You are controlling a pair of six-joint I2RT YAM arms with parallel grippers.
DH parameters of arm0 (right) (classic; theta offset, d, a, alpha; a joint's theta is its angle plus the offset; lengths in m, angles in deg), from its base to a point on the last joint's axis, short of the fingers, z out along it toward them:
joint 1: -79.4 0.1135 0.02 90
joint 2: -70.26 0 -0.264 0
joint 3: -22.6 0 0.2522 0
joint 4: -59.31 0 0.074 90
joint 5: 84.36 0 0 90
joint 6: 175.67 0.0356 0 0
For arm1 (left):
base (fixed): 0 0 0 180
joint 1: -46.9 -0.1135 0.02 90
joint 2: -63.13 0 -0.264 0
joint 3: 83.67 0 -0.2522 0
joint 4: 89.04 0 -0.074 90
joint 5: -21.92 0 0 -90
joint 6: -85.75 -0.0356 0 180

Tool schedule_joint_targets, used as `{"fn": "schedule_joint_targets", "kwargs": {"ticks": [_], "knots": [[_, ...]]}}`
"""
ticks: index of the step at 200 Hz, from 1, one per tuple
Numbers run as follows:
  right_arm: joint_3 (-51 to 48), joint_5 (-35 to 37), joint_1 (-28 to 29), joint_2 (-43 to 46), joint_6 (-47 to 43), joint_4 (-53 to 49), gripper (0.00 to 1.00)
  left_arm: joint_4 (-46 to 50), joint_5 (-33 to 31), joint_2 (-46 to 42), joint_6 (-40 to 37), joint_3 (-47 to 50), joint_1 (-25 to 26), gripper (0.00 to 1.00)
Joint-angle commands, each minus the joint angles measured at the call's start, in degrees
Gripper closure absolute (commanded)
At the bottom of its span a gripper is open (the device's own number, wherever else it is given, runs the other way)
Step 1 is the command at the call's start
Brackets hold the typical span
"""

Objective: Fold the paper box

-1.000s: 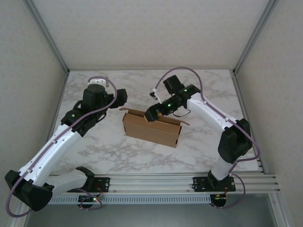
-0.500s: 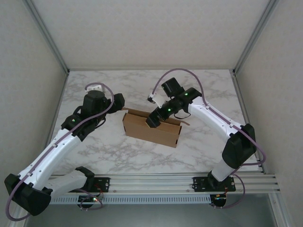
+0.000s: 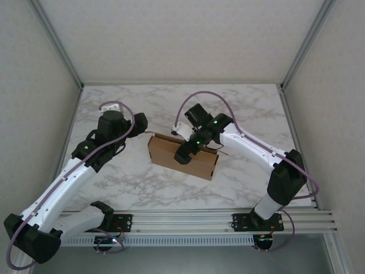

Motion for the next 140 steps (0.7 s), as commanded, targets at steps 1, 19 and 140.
{"fn": "schedule_joint_targets", "kwargs": {"ticks": [1, 19, 140], "knots": [[-2.0, 5.5, 1.6, 0.0, -2.0, 1.1, 0.01, 0.0, -1.0, -1.2, 1.1, 1.4, -0.7, 0.0], [-2.9, 8.0, 2.7, 0.0, -2.8, 2.1, 0.01, -0.4, -0.9, -1.4, 1.5, 1.9, -0.8, 0.0], [-1.7, 19.9, 7.7, 0.7, -8.3, 3.8, 0.58, -2.0, 7.8, 0.7, 8.2, 2.1, -1.1, 0.0]]}}
